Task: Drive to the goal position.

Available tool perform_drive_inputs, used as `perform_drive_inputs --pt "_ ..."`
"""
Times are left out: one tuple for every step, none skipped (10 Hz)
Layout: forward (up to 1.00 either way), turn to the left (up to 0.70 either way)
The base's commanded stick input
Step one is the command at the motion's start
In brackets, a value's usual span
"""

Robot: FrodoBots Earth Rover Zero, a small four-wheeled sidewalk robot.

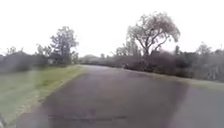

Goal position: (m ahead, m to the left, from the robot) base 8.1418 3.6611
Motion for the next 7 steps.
perform_drive_inputs --pt "0.70 0.00" --pt "0.70 0.00" --pt "0.70 0.00" --pt "0.70 0.00" --pt "0.70 0.00" --pt "0.70 0.00" --pt "0.70 0.00"
